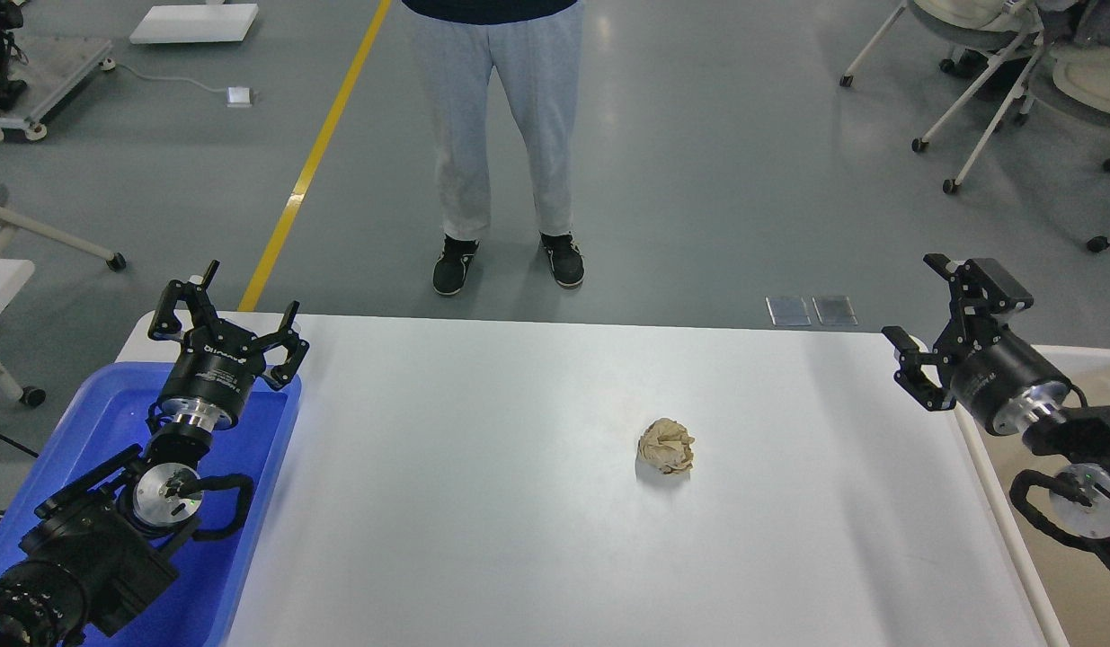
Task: Tidy desktop
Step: 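Swing the right gripper inward toward the crumpled beige paper ball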
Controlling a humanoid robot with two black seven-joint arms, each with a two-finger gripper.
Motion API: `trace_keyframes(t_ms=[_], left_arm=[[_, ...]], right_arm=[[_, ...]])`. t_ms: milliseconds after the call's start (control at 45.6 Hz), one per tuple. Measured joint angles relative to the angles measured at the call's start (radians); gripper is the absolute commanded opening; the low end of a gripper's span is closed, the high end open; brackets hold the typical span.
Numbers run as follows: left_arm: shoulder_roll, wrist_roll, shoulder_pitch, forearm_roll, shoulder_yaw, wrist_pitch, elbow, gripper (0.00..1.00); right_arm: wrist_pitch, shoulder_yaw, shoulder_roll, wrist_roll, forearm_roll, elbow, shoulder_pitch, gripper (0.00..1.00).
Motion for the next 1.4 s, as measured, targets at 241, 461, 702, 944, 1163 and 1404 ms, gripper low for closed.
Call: trace_keyframes(t_ms=[241,461,702,944,1163,1404], left_arm=[[0.000,0.001,-0.001,0.000,0.000,0.000,0.000,1.00],[0.000,0.001,-0.001,0.000,0.000,0.000,0.000,1.00],[0.000,0.001,-0.001,0.000,0.000,0.000,0.000,1.00],[0.000,0.001,-0.002,0.000,0.000,-0.002,0.000,1.00],[0.001,0.002,-0.003,0.001,0.000,-0.003,0.000,1.00],[0.001,0.002,-0.003,0.001,0.000,-0.003,0.000,1.00]], right_arm=[[0.005,-0.097,-0.186,-0.032,-0.073,0.157,0.005,0.99],[0.007,-0.180,-0.313,-0.040,-0.265,0.242,0.013,0.99],[0.020,-0.238,-0.379,-0.039,-0.507,0.303,0.035,0.99],[0.025,-0.438,-0.381,-0.005,-0.745,0.330,0.194,1.00],[-0.017,-0.709,-0.315,0.037,-0.909,0.323,0.382,0.99],[-0.096,-0.864,-0.200,0.073,-1.080,0.256,0.471,0.99]])
